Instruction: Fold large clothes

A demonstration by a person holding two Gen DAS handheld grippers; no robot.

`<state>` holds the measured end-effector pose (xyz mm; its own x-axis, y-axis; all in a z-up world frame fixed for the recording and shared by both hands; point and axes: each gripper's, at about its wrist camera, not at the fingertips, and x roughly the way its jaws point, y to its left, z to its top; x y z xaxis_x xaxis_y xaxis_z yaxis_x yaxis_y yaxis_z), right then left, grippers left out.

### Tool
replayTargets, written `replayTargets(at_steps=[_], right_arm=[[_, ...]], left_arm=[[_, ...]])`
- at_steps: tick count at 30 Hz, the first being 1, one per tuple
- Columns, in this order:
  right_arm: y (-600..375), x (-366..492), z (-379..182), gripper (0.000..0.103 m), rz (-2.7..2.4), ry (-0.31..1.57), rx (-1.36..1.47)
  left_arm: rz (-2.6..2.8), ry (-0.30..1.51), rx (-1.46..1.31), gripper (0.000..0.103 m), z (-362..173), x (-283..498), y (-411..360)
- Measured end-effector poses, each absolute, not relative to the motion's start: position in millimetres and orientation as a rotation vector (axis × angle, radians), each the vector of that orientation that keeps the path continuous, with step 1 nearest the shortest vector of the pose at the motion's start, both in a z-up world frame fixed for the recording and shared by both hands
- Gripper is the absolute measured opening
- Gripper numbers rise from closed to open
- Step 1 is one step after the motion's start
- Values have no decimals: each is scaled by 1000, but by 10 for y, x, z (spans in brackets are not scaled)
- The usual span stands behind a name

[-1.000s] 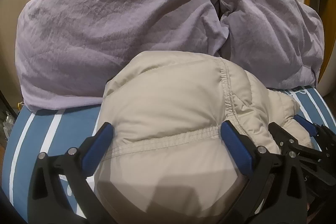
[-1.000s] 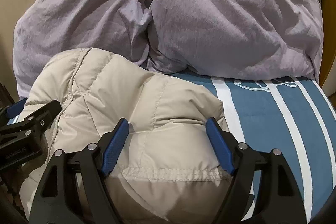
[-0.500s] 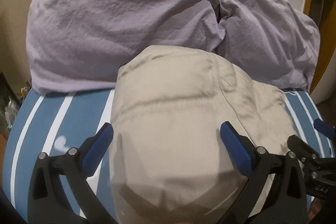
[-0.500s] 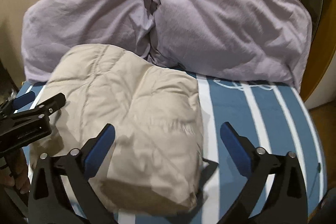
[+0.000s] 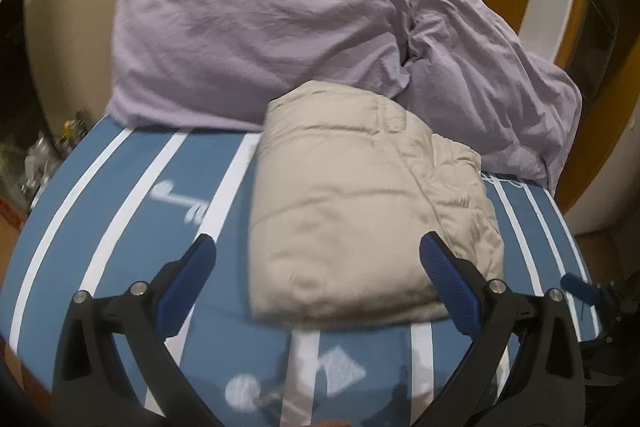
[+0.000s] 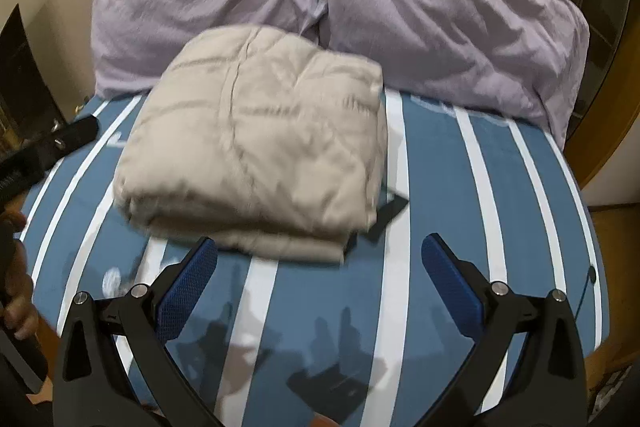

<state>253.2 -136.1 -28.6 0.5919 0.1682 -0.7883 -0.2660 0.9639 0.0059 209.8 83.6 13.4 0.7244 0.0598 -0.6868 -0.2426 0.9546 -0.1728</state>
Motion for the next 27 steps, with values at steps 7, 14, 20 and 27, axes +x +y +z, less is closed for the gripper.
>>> replayTargets(at_steps=[7,14,20,27], right_arm=[[-1518,2244,-300,102,282,958,-42],[-1496,1989,-228,102,296,909,-62],[-1486,1819,-238,102,290,884,-35],[-1519,1755,-271,102,279,887,-6]], left_arm=[[202,748,-285,101,168,1519,861],[192,792,-262,101,91,1230,772],[165,797,-237,101,80,1143,694],[144,803,-239,101,53,1124,655]])
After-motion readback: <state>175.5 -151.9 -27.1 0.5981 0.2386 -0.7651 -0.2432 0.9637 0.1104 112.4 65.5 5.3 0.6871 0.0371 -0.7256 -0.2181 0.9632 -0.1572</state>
